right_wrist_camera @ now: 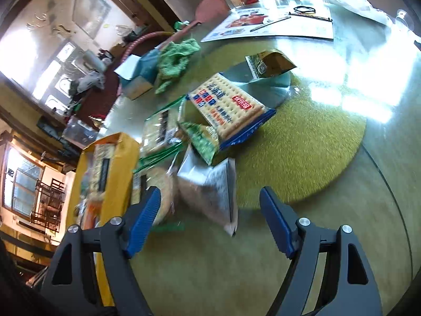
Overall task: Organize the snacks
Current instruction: 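Grasp a green-edged round biscuit pack with the left tool while the right grasps a white paper packet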
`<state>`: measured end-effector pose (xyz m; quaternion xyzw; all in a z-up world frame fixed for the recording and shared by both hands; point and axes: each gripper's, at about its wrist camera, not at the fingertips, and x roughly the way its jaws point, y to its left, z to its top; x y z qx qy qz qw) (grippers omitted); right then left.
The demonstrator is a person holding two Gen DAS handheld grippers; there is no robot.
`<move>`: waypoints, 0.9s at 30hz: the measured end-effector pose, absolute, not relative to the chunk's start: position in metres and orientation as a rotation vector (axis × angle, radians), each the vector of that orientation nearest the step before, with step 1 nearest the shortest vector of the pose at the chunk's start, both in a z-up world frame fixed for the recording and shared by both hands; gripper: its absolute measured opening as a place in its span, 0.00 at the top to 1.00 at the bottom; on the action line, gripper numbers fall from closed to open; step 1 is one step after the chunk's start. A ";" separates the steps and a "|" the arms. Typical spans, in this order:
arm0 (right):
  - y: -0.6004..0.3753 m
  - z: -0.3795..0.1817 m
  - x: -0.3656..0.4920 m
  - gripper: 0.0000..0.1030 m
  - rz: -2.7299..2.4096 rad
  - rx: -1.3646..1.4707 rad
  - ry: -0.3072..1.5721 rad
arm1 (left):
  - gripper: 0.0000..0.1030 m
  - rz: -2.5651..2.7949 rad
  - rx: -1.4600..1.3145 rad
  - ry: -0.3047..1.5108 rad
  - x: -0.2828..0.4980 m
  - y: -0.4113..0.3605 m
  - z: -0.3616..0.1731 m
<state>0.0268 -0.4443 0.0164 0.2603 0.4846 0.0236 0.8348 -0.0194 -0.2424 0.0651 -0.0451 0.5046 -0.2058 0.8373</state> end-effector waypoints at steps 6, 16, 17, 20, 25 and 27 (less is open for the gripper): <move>-0.435 0.002 0.042 0.50 0.028 0.522 1.047 | 0.21 -0.455 -0.088 1.066 -0.016 -0.247 0.067; -0.453 0.024 -0.043 0.80 0.011 0.616 0.944 | 0.21 -0.517 -0.038 1.151 0.031 -0.303 0.057; -0.455 0.024 -0.056 0.81 0.004 0.629 0.934 | 0.21 -0.517 -0.020 1.163 0.039 -0.313 0.054; -0.464 0.021 -0.092 0.81 -0.023 0.661 0.912 | 0.21 -0.493 0.031 1.217 0.068 -0.342 0.043; -0.475 0.013 -0.122 0.81 -0.042 0.676 0.889 | 0.21 -0.402 0.120 1.278 0.110 -0.379 0.024; -0.478 0.012 -0.126 0.81 -0.045 0.678 0.877 | 0.21 -0.361 0.169 1.300 0.118 -0.387 0.015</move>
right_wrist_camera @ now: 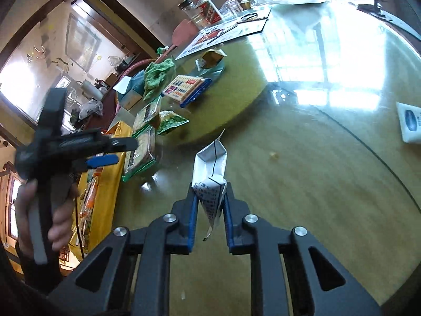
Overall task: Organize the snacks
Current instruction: 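Grasp a green-edged round biscuit pack with the left tool while the right grasps a white paper packet, then carry both packets over the tray and open both tools to drop them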
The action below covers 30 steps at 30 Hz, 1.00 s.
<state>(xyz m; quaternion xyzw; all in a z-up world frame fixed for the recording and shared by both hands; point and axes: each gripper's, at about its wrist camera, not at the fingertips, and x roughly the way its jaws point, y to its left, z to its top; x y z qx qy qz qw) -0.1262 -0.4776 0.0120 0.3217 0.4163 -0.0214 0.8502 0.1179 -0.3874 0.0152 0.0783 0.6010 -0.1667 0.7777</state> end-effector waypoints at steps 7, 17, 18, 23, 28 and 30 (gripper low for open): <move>-0.477 0.009 -0.126 0.81 -0.016 0.684 0.862 | 0.22 -0.210 0.269 1.330 0.136 -0.399 -0.010; -0.475 0.010 -0.131 0.81 -0.003 0.659 0.866 | 0.26 -0.394 0.326 1.310 0.061 -0.393 -0.012; -0.474 0.010 -0.131 0.81 0.000 0.653 0.869 | 0.26 -0.414 0.339 1.301 0.049 -0.391 -0.013; -0.468 0.012 -0.135 0.82 0.016 0.639 0.873 | 0.23 -0.415 0.406 1.230 0.013 -0.398 -0.018; -0.465 0.018 -0.140 0.83 0.019 0.638 0.860 | 0.26 -0.406 0.317 1.185 0.006 -0.390 -0.019; -0.463 0.024 -0.144 0.83 0.023 0.631 0.849 | 0.27 -0.411 0.300 1.164 0.001 -0.380 -0.019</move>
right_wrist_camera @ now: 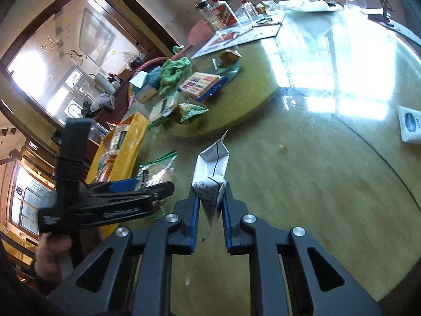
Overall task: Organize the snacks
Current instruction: 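Carry both packets over the tray and open both tools to drop them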
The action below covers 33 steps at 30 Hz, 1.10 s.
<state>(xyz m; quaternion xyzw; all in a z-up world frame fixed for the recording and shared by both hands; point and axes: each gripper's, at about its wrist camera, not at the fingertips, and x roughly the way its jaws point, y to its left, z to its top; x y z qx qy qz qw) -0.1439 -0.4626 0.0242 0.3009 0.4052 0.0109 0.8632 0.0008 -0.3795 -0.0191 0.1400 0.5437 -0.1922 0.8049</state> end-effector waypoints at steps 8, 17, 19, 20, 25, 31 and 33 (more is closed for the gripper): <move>-0.432 0.060 -0.154 0.83 0.073 0.571 0.803 | 0.26 -0.564 0.046 1.071 -0.045 -0.318 0.046; -0.339 0.095 -0.129 0.84 0.289 0.481 0.792 | 0.26 -0.431 -0.066 0.981 -0.054 -0.195 0.089; -0.310 0.094 -0.115 0.84 0.354 0.460 0.817 | 0.26 -0.361 -0.083 0.968 -0.054 -0.166 0.086; -0.298 0.093 -0.110 0.84 0.374 0.449 0.831 | 0.26 -0.330 -0.093 0.969 -0.050 -0.157 0.082; -0.242 0.076 -0.074 0.84 0.462 0.405 0.919 | 0.26 -0.247 -0.158 0.997 -0.037 -0.114 0.062; -0.202 0.054 -0.043 0.84 0.486 0.370 0.998 | 0.26 -0.220 -0.151 1.030 -0.021 -0.100 0.043; -0.197 0.048 -0.036 0.84 0.481 0.361 1.013 | 0.26 -0.214 -0.148 1.042 -0.020 -0.098 0.037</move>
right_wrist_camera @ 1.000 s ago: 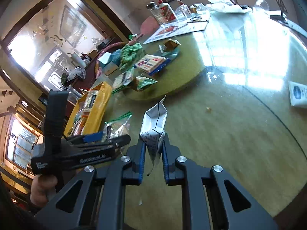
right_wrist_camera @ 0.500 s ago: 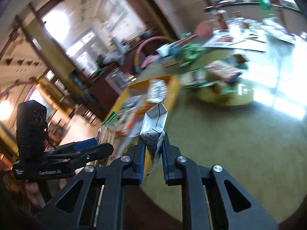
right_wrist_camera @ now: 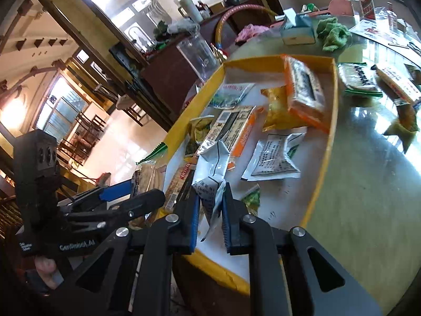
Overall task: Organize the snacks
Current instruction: 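Carry both packets over the tray and open both tools to drop them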
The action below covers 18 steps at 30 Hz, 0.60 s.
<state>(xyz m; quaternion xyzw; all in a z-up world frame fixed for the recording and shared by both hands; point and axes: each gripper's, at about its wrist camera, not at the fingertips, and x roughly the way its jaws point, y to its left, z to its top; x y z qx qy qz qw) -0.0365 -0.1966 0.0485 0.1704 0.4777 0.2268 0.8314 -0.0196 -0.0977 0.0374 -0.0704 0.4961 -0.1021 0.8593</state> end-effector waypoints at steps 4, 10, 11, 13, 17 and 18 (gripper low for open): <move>-0.187 0.034 -0.029 0.84 0.473 0.352 1.056 | 0.26 -0.208 -0.130 1.054 -0.017 -0.093 0.030; -0.187 0.026 -0.026 0.78 0.442 0.333 1.066 | 0.26 -0.210 -0.086 1.090 -0.007 -0.096 0.020; -0.189 0.027 -0.028 0.69 0.440 0.335 1.062 | 0.26 -0.209 -0.092 1.092 -0.007 -0.095 0.021; -0.197 0.034 -0.034 0.49 0.438 0.353 1.040 | 0.26 -0.211 -0.114 1.084 -0.010 -0.093 0.026; -0.216 0.056 -0.049 0.40 0.431 0.362 0.968 | 0.22 -0.202 -0.121 1.050 -0.014 -0.095 0.037; -0.221 0.060 -0.051 0.40 0.430 0.368 0.959 | 0.22 -0.187 -0.097 1.056 -0.014 -0.098 0.039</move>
